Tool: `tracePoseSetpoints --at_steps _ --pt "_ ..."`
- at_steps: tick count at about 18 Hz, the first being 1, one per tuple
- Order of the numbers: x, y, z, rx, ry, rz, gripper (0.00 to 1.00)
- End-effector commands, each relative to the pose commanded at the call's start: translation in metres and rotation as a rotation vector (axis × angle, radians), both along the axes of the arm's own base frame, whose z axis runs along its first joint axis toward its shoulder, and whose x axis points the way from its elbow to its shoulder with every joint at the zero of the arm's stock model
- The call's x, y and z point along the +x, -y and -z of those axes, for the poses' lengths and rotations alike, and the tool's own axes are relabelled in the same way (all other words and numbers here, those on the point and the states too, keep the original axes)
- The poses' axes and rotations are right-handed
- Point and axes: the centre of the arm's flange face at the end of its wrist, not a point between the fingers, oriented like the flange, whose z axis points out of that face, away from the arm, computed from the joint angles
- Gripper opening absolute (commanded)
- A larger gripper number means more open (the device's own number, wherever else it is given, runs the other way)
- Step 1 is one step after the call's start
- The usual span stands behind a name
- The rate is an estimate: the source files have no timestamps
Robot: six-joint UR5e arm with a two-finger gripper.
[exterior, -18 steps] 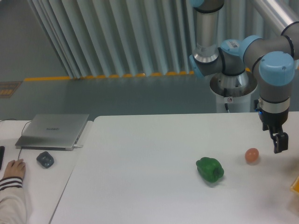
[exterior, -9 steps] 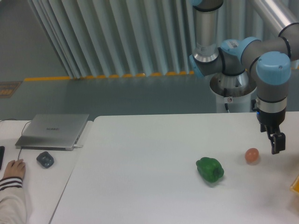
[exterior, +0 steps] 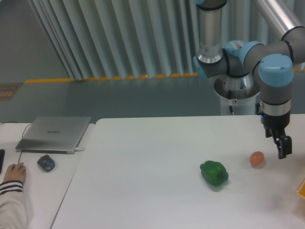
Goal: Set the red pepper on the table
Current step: 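Raise the gripper and swing it away out of the workspace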
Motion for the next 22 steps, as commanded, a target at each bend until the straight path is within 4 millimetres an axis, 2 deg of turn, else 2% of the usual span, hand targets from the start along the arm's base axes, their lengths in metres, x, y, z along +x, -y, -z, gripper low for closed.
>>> tracePoseSetpoints --at_steps 4,6,9,12,19,22 --pt "-0.02 -0.005 -0.011 0.091 -0.107 -0.03 1.0" --pt "-0.031 0.0 -0.001 0.08 -0.106 -0.042 1.0" --pt "-0.038 0.001 0.001 0.049 -0.14 -0.05 1.0" --pt "-0.047 0.005 -0.006 -0.004 -0.182 0.0 1.0" --pt "-0.084 0.043 0.001 -0.111 -0.166 0.351 1.0" --pt "-0.098 0.062 0.003 -0.16 -0.168 0.362 1.0"
